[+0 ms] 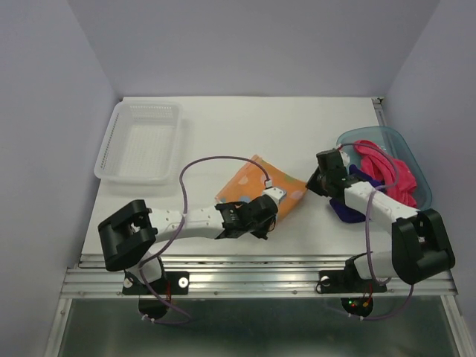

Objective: Fold and stack the towels
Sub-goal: Fold the towel

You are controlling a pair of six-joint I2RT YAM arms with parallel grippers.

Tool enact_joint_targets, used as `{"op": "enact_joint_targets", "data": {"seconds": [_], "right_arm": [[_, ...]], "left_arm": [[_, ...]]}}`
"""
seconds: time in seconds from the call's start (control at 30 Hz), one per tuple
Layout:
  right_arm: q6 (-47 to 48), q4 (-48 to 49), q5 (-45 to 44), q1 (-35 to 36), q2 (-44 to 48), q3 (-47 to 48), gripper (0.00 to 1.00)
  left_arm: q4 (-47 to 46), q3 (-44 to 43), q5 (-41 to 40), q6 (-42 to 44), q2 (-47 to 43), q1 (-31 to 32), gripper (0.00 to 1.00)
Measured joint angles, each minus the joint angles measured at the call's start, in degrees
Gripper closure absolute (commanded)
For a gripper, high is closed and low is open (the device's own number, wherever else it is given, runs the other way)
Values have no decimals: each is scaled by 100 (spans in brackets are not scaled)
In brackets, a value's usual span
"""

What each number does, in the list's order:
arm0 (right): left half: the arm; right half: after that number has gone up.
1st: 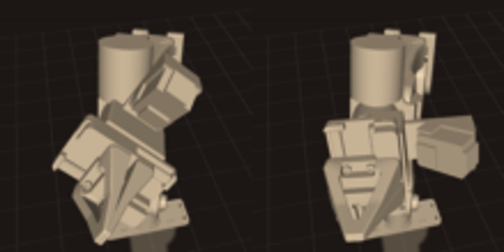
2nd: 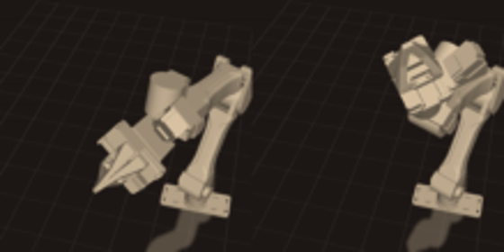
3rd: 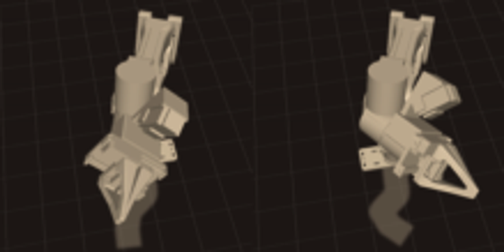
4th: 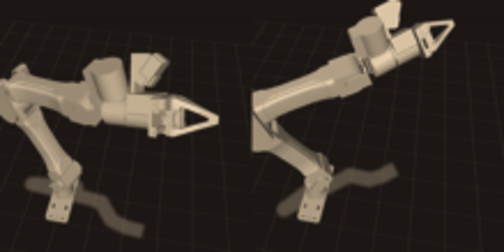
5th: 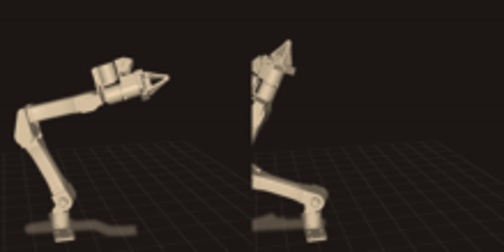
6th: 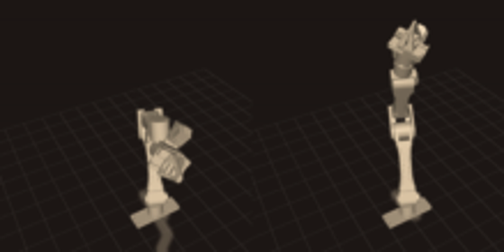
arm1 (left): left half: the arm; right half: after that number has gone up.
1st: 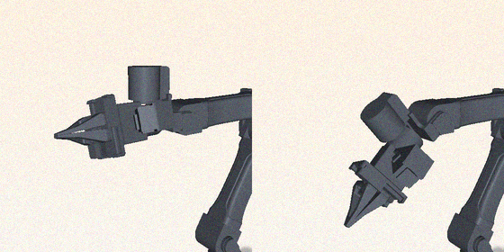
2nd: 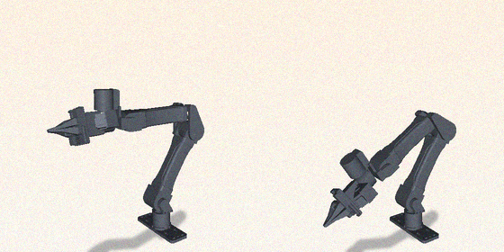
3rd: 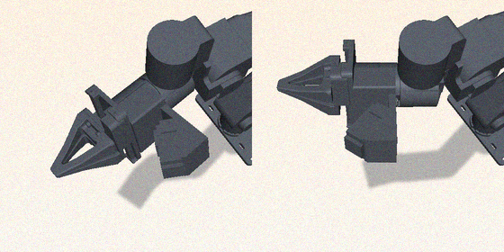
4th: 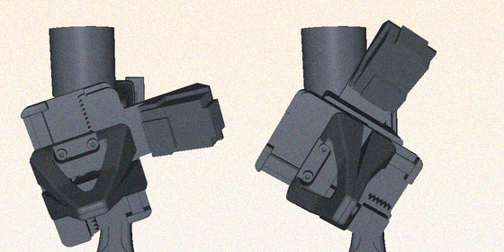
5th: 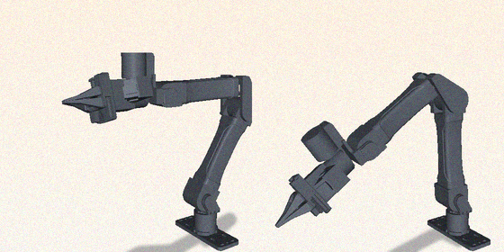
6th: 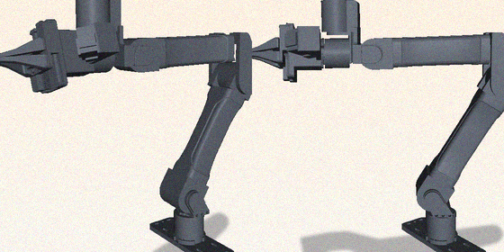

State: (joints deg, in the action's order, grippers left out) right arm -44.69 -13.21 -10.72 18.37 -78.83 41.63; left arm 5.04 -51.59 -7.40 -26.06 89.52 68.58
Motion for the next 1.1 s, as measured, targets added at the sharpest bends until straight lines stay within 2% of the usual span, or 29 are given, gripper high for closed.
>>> {"op": "enact_joint_targets", "data": {"seconds": [0.23, 0.53, 1.1], "right_arm": [[378, -555, -85, -2, 380, 400, 99], [741, -890, 175, 11, -55, 1176, 99], [1005, -951, 179, 551, -1034, 2474, 99]], "left_arm": [[-31, -98, 317, -37, -431, -2, 100], [-74, -85, 455, -153, -721, -140, 100], [-509, 855, 1456, -273, -1333, -1648, 100]]}}
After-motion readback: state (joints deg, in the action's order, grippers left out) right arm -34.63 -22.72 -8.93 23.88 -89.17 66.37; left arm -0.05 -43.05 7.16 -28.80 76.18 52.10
